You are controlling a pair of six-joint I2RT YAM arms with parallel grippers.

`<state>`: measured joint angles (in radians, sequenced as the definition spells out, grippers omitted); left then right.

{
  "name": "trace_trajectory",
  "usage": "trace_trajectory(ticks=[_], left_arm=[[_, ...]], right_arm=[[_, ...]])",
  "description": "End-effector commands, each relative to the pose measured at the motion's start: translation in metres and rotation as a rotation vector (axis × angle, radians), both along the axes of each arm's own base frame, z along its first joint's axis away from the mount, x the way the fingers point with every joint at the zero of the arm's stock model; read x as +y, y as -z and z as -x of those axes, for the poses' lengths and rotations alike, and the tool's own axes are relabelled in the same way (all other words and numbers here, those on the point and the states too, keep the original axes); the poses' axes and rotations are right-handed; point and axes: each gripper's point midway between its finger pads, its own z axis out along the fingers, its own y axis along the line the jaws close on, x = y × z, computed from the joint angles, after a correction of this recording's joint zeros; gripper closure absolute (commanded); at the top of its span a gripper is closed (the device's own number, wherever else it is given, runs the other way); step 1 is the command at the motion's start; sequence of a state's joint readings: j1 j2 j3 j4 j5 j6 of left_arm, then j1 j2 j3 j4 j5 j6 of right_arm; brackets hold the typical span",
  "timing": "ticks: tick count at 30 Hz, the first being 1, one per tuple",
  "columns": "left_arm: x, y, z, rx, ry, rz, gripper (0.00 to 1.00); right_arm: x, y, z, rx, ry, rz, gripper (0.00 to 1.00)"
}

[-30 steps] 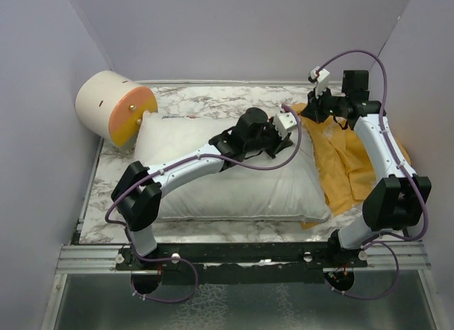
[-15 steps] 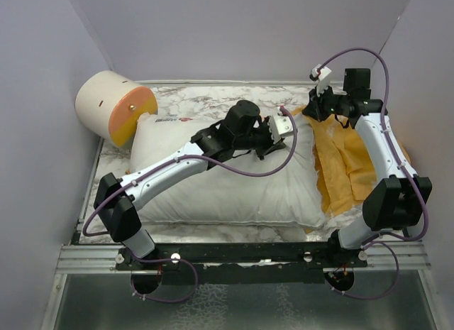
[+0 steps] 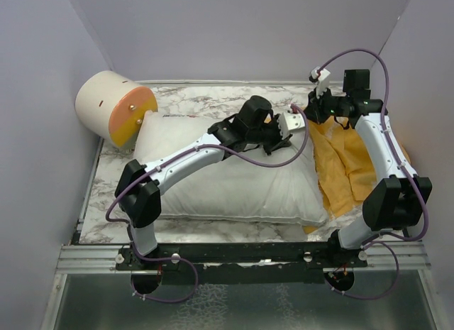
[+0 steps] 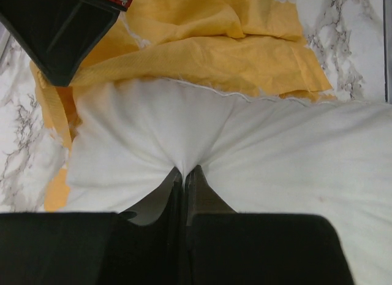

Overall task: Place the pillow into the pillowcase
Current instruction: Stuff the pillow into the pillowcase.

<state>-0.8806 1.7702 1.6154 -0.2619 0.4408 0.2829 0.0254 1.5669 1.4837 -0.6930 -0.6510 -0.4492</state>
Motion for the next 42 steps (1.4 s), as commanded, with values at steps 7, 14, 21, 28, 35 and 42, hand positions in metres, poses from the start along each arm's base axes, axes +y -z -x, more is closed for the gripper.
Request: trace_trajectory(ticks=[7, 14, 21, 28, 35, 42], left_arm=[[-0.011, -0.09, -0.04, -0.496, -0.149, 0.202, 1.0], [-0.009, -0.121, -0.01, -0.734, -0.106, 0.32, 1.0], [-0.014, -0.045, -0.063, -0.792, -0.16, 0.157, 1.0], [-0.004, -0.043, -0.122, -0.747, -0.333, 0.2, 1.0], [-0.01, -0.018, -0.138, -0.578, -0.386, 0.321, 1.0], [-0.001, 0.031, -0.141, -0.241, -0.401, 0.285, 0.34]], right_arm=[[0.012, -0.029, 0.018, -0.042, -0.067, -0.032, 0.99], [0.02, -0.043, 0.026, -0.037, -0.095, -0.084, 0.99], [0.02, -0.031, 0.027, -0.002, -0.092, -0.085, 0.99], [0.012, -0.019, 0.021, 0.014, -0.035, -0.052, 0.99], [0.001, 0.012, -0.007, 0.061, 0.054, -0.022, 0.99], [0.005, 0.006, -0.021, 0.057, 0.038, -0.044, 0.83]])
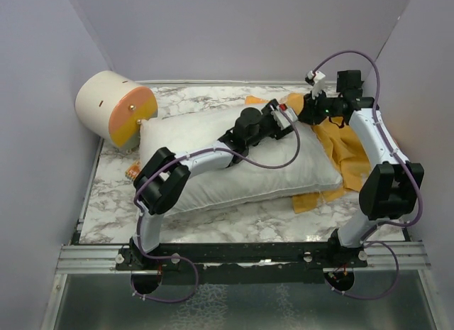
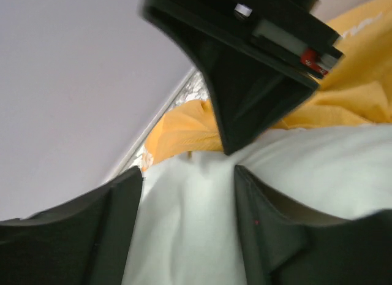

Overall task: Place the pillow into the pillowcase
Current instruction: Stuff the pillow into the pillowcase.

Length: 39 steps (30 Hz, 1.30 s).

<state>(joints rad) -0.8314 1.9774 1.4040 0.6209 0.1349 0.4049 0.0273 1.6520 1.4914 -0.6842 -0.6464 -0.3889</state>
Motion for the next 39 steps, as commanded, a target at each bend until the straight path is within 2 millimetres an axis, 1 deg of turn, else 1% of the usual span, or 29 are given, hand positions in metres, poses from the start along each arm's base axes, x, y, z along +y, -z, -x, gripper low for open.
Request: trace_trajectory(ticks=[1, 3, 6, 8, 9, 10, 12, 14, 16, 18, 19, 21, 23, 25, 26, 29, 30, 31, 34, 36, 37, 39], left_arm=[[0.02, 0.019, -0.016, 0.271, -0.05, 0.084, 0.28], [0.033, 0.016, -0.012, 0.377, -0.072, 0.099, 0.24], [0.044, 0.01, 0.008, 0.542, -0.038, 0.093, 0.23], [0.048, 0.009, 0.027, 0.65, -0.001, 0.066, 0.23], [0.049, 0.01, 0.038, 0.697, 0.021, 0.051, 0.21], [0.05, 0.01, 0.047, 0.739, 0.038, 0.039, 0.17], [0.054, 0.013, 0.062, 0.808, 0.054, 0.023, 0.13], [0.06, 0.012, 0.072, 0.835, 0.056, 0.015, 0.12], [0.067, 0.005, 0.078, 0.817, 0.057, 0.035, 0.11], [0.076, -0.024, 0.086, 0.741, 0.07, 0.091, 0.1], [0.081, -0.028, 0.09, 0.714, 0.075, 0.103, 0.1], [0.088, -0.048, 0.102, 0.64, 0.111, 0.132, 0.09], [0.091, -0.063, 0.119, 0.559, 0.149, 0.136, 0.07], [0.084, -0.066, 0.141, 0.488, 0.169, 0.084, 0.06], [0.078, -0.062, 0.152, 0.448, 0.17, 0.025, 0.06], [0.051, -0.038, 0.192, 0.346, 0.206, -0.193, 0.05], [0.043, -0.026, 0.206, 0.298, 0.244, -0.285, 0.05], [0.036, -0.019, 0.217, 0.25, 0.28, -0.346, 0.05], [0.013, -0.001, 0.251, 0.078, 0.444, -0.491, 0.05], [0.0, 0.006, 0.259, -0.041, 0.507, -0.539, 0.02], [-0.006, 0.008, 0.258, -0.095, 0.521, -0.556, 0.02], [-0.018, 0.012, 0.245, -0.165, 0.498, -0.596, 0.01]], right_arm=[[0.002, -0.031, -0.009, -0.06, 0.007, -0.018, 0.77], [-0.001, -0.049, -0.003, -0.075, -0.005, -0.069, 0.67], [-0.016, -0.076, 0.016, -0.089, -0.02, -0.171, 0.53], [-0.029, -0.083, 0.029, -0.106, -0.008, -0.212, 0.44], [-0.036, -0.084, 0.035, -0.118, 0.007, -0.221, 0.4], [-0.045, -0.082, 0.039, -0.124, 0.028, -0.224, 0.37], [-0.055, -0.073, 0.05, -0.116, 0.053, -0.233, 0.33], [-0.063, -0.064, 0.06, -0.099, 0.07, -0.253, 0.32], [-0.071, -0.054, 0.069, -0.082, 0.091, -0.267, 0.32], [-0.079, -0.042, 0.074, -0.065, 0.117, -0.269, 0.32], [-0.082, -0.035, 0.077, -0.055, 0.129, -0.269, 0.32], [-0.089, -0.021, 0.081, -0.031, 0.152, -0.267, 0.32], [-0.095, -0.007, 0.085, -0.004, 0.171, -0.268, 0.32], [-0.101, 0.004, 0.087, 0.015, 0.189, -0.269, 0.32], [-0.104, 0.009, 0.088, 0.021, 0.195, -0.266, 0.32], [-0.114, 0.021, 0.09, 0.041, 0.219, -0.258, 0.32], [-0.117, 0.024, 0.091, 0.046, 0.225, -0.255, 0.32], [-0.12, 0.026, 0.092, 0.051, 0.228, -0.253, 0.32], [-0.128, 0.034, 0.097, 0.069, 0.243, -0.244, 0.32], [-0.133, 0.037, 0.099, 0.074, 0.252, -0.235, 0.32], [-0.135, 0.039, 0.1, 0.075, 0.256, -0.232, 0.32], [-0.138, 0.042, 0.102, 0.081, 0.261, -0.229, 0.32]])
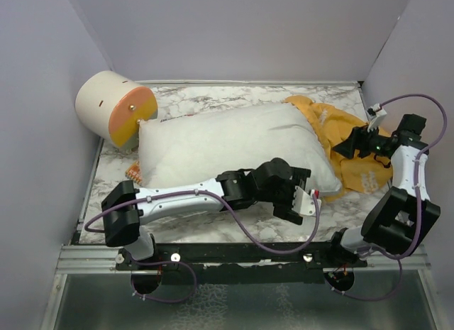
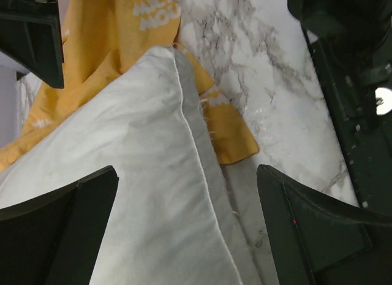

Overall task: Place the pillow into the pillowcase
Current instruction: Stuff the pillow into the pillowcase.

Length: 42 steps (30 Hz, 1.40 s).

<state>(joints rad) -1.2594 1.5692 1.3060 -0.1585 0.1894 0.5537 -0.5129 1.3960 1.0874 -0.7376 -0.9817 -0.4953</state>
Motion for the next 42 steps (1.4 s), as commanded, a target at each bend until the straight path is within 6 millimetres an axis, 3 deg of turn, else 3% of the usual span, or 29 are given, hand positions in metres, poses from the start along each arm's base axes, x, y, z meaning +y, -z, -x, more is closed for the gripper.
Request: trace_trajectory(ticks=[1, 3, 7, 11, 13, 14, 15, 16, 19, 23, 30, 36, 42], left_arm=[[-0.021, -0.002, -0.036, -0.334, 0.06, -0.086, 0.01], [-0.035, 0.019, -0.055, -0.388, 0.048, -0.185, 0.01], [-0.063, 0.045, -0.074, -0.385, 0.061, -0.259, 0.02], [-0.066, 0.077, -0.096, -0.372, 0.021, -0.296, 0.06], [-0.058, 0.086, -0.111, -0.319, -0.041, -0.313, 0.24], [-0.052, 0.086, -0.12, -0.283, -0.076, -0.313, 0.48], [-0.047, 0.085, -0.128, -0.24, -0.127, -0.3, 0.82], [-0.04, 0.08, -0.137, -0.2, -0.18, -0.277, 0.91], [-0.019, 0.063, -0.148, -0.109, -0.237, -0.162, 0.99], [0.001, 0.041, -0.15, 0.007, -0.234, 0.023, 1.0], [0.015, 0.042, -0.138, 0.181, -0.211, 0.164, 1.0], [0.014, 0.039, -0.137, 0.262, -0.199, 0.223, 1.0], [0.025, 0.032, -0.144, 0.314, -0.204, 0.291, 1.0]], right_arm=[[-0.006, 0.012, 0.008, 0.018, -0.008, 0.006, 0.32], [-0.006, 0.015, 0.008, 0.023, -0.012, 0.002, 0.32], [-0.008, 0.02, 0.009, 0.033, -0.018, 0.005, 0.32], [-0.012, 0.026, 0.012, 0.037, -0.015, 0.044, 0.32], [-0.014, 0.03, 0.014, 0.04, -0.013, 0.067, 0.32], [-0.015, 0.032, 0.015, 0.042, -0.014, 0.079, 0.32], [-0.015, 0.034, 0.016, 0.045, -0.015, 0.087, 0.32], [-0.016, 0.036, 0.017, 0.046, -0.017, 0.092, 0.32], [-0.012, 0.041, 0.02, 0.045, -0.042, 0.087, 0.32], [-0.001, 0.047, 0.027, 0.056, -0.095, 0.047, 0.34], [0.027, 0.071, 0.033, 0.114, -0.168, 0.068, 0.41], [0.062, 0.087, 0.021, 0.149, -0.248, 0.119, 0.45], [0.07, 0.117, 0.0, 0.232, -0.221, 0.125, 0.6]])
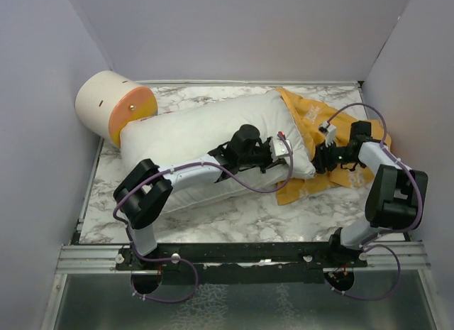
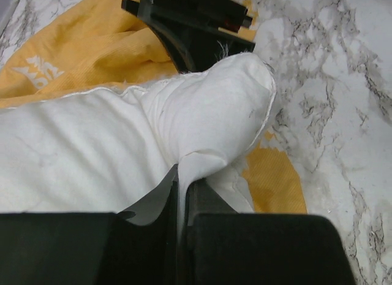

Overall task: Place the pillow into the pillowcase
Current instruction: Stuff the pillow into the pillowcase.

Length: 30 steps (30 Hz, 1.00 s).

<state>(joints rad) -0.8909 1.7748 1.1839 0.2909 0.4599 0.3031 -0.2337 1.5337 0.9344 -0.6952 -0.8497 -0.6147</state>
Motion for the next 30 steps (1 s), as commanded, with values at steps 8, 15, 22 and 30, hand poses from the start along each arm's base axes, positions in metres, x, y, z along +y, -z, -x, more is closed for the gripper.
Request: trace_trajectory(ticks=[8, 15, 22, 30], left_arm=[[0.019, -0.029, -0.009, 0.086, -0.007, 0.162, 1.0], [0.02, -0.032, -0.01, 0.095, -0.002, 0.168, 1.0], [0.024, -0.031, -0.009, 0.092, -0.002, 0.157, 1.0], [0.031, -0.037, -0.012, 0.044, -0.008, 0.132, 1.0]], right_arm=[[0.012, 0.046, -0.028, 0.088, 0.045, 0.139, 0.57], [0.002, 0.068, -0.032, 0.112, 0.078, 0.245, 0.65], [0.002, 0.02, -0.043, -0.033, 0.093, 0.247, 0.99], [0.012, -0.04, -0.038, -0.161, 0.086, 0.171, 0.99]])
